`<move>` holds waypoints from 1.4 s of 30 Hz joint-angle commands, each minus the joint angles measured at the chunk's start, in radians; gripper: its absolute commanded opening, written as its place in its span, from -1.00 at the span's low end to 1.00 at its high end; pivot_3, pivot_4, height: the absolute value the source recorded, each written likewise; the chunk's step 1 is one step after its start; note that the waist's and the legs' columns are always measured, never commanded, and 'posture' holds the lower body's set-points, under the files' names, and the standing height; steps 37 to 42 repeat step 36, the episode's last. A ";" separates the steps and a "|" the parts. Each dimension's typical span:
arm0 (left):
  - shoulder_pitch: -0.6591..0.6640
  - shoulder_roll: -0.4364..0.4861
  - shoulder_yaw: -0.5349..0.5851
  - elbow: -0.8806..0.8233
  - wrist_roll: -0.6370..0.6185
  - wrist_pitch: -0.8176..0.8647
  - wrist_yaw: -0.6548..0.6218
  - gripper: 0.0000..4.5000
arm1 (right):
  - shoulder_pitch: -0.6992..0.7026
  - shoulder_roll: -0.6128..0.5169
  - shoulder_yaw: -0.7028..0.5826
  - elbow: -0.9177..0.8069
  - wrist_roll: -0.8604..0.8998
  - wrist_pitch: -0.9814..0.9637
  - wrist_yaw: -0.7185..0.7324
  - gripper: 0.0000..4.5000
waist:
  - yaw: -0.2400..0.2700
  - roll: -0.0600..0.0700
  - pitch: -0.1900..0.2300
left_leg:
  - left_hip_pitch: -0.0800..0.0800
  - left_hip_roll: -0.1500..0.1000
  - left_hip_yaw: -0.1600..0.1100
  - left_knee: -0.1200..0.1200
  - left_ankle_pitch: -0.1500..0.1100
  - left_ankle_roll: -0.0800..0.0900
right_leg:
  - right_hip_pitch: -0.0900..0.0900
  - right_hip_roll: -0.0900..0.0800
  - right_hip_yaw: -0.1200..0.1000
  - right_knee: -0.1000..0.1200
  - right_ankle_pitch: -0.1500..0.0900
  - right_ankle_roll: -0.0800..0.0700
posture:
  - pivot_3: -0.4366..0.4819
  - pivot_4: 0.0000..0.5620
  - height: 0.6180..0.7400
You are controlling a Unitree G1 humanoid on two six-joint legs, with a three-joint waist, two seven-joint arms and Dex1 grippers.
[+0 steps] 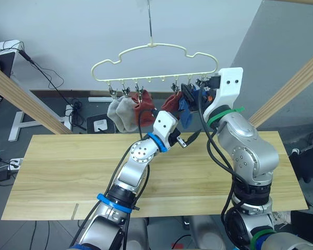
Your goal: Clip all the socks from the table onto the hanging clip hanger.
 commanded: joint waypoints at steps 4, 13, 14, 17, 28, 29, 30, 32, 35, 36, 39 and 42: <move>0.241 0.179 0.153 -0.378 -0.191 0.203 -0.116 0.99 | 0.189 -0.304 -0.036 -0.185 0.063 -0.039 0.288 1.00 | 0.004 0.000 -0.011 | -0.001 0.000 0.000 0.000 0.000 0.000 | -0.001 0.000 0.000 0.000 0.000 0.000 | 0.04 -0.16 1.00; 0.465 0.370 0.287 -0.601 -0.249 0.311 -0.122 0.99 | 0.331 -0.421 -0.084 -0.192 0.139 -0.168 0.403 1.00 | 0.033 -0.003 -0.035 | 0.007 0.000 0.001 -0.014 0.006 -0.001 | 0.006 -0.002 -0.002 -0.008 -0.003 0.003 | 0.11 -0.26 1.00; 0.469 0.376 0.294 -0.611 -0.253 0.361 -0.101 0.99 | 0.335 -0.424 -0.085 -0.190 0.136 -0.177 0.400 1.00 | 0.034 -0.003 -0.038 | 0.010 0.000 0.001 -0.013 0.006 -0.001 | 0.008 -0.001 -0.002 -0.008 -0.002 0.004 | 0.13 -0.28 1.00; 0.487 0.420 0.328 -0.599 -0.293 0.380 -0.140 0.99 | 0.379 -0.493 -0.086 -0.189 0.138 -0.213 0.470 1.00 | 0.036 -0.003 -0.046 | 0.012 0.000 0.002 -0.013 0.009 0.001 | 0.011 -0.001 -0.001 -0.009 0.000 0.005 | 0.12 -0.33 1.00; 0.474 0.679 0.518 -0.415 -0.334 0.369 -0.296 0.99 | 0.559 -0.792 -0.204 -0.167 0.192 -0.377 0.798 1.00 | 0.041 -0.004 -0.079 | 0.013 0.001 0.003 -0.015 0.009 0.002 | 0.011 0.000 -0.001 -0.009 0.000 0.004 | 0.16 -0.53 1.00; 0.472 0.690 0.530 -0.398 -0.337 0.365 -0.301 0.99 | 0.565 -0.804 -0.214 -0.159 0.198 -0.385 0.809 1.00 | 0.041 -0.004 -0.084 | 0.013 0.001 0.004 -0.015 0.009 0.002 | 0.011 0.000 -0.001 -0.010 0.000 0.004 | 0.16 -0.53 1.00; 0.468 0.696 0.534 -0.384 -0.337 0.360 -0.305 0.99 | 0.569 -0.810 -0.218 -0.151 0.200 -0.394 0.818 1.00 | 0.041 -0.004 -0.089 | 0.013 0.001 0.005 -0.015 0.009 0.002 | 0.011 0.000 0.000 -0.009 0.000 0.004 | 0.17 -0.57 1.00; 0.449 0.692 0.565 -0.374 -0.363 0.387 -0.295 0.99 | 0.560 -0.819 -0.235 -0.126 0.203 -0.404 0.826 1.00 | 0.044 -0.005 -0.102 | 0.014 0.001 0.006 -0.015 0.009 0.002 | 0.011 -0.001 0.000 -0.010 0.000 0.004 | 0.18 -0.60 1.00; 0.454 0.685 0.586 -0.372 -0.370 0.374 -0.284 0.99 | 0.537 -0.829 -0.239 -0.085 0.196 -0.429 0.833 1.00 | 0.054 -0.009 -0.111 | 0.025 0.001 0.007 -0.015 0.009 0.002 | 0.022 -0.001 0.001 -0.010 0.000 0.004 | 0.21 -0.68 1.00; 0.460 0.682 0.589 -0.372 -0.374 0.371 -0.284 0.99 | 0.531 -0.831 -0.236 -0.077 0.193 -0.437 0.837 1.00 | 0.054 -0.009 -0.111 | 0.026 0.001 0.007 -0.015 0.009 0.002 | 0.023 -0.001 0.001 -0.010 0.000 0.004 | 0.21 -0.68 1.00; 0.460 0.682 0.589 -0.372 -0.374 0.371 -0.284 0.99 | 0.531 -0.831 -0.236 -0.077 0.193 -0.437 0.837 1.00 | 0.054 -0.009 -0.111 | 0.026 0.001 0.007 -0.015 0.009 0.002 | 0.023 -0.001 0.001 -0.010 0.000 0.004 | 0.21 -0.68 1.00; 0.460 0.682 0.589 -0.372 -0.374 0.371 -0.284 0.99 | 0.531 -0.831 -0.236 -0.077 0.193 -0.437 0.837 1.00 | 0.054 -0.009 -0.111 | 0.026 0.001 0.007 -0.015 0.009 0.002 | 0.023 -0.001 0.001 -0.010 0.000 0.004 | 0.21 -0.68 1.00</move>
